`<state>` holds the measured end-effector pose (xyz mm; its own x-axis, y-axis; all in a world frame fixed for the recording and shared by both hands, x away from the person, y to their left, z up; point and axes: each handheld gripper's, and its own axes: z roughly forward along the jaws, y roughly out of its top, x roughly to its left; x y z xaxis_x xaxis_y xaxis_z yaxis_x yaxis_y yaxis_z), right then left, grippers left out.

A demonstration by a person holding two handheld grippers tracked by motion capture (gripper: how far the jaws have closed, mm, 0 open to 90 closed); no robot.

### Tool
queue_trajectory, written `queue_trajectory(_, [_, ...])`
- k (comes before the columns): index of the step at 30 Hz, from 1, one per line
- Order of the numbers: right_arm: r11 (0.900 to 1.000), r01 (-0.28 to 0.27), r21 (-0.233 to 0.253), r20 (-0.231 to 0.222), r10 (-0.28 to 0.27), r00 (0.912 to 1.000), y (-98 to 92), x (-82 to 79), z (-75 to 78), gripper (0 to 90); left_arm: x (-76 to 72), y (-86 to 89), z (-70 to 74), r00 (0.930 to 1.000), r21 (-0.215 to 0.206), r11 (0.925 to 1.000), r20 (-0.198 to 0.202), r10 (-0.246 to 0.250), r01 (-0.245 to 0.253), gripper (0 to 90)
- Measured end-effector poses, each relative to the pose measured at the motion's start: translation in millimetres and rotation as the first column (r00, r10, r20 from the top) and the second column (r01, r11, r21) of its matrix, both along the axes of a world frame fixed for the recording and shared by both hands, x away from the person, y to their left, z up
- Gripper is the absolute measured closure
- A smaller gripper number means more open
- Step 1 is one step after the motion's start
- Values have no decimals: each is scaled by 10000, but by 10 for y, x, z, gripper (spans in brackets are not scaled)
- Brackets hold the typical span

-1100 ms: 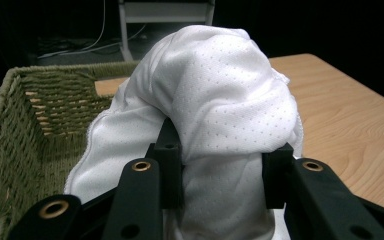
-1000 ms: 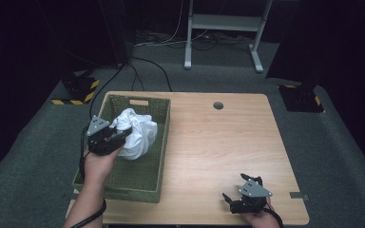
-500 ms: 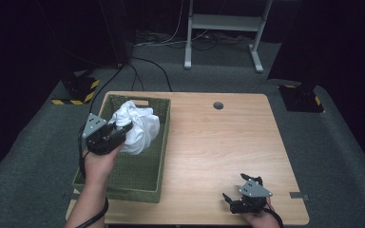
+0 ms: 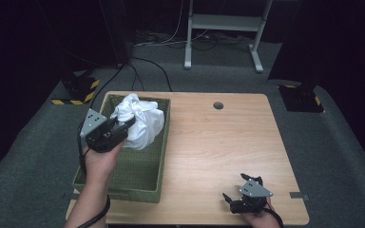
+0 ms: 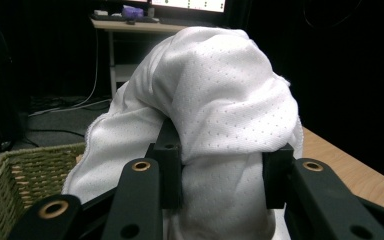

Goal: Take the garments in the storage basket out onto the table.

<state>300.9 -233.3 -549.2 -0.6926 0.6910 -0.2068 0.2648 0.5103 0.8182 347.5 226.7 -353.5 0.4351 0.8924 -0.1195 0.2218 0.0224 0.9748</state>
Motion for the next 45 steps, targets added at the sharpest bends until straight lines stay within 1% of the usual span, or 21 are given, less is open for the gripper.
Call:
queue_trajectory(12, [10000,6,54,-22,-6,10000,-5,2,1,14,9,-47,148,9996,-92,10000,295,-26,29,629])
queue_trajectory(27, [10000,6,63,-28,-6,10000,-7,4,2,14,12,-99,317,9982,-50,9999,598,-105,108,630])
queue_trajectory(30, [10000,10,67,-22,-9,10000,-7,3,2,14,12,-109,335,9979,9,9999,628,-135,135,631])
queue_trajectory(33, [10000,3,79,-17,-3,10000,-10,5,2,14,10,-127,344,9978,-19,9999,644,-148,149,632])
queue_trajectory(45, [9999,15,101,-34,-15,10000,-11,6,3,14,29,-236,329,9973,49,9997,691,-246,243,635])
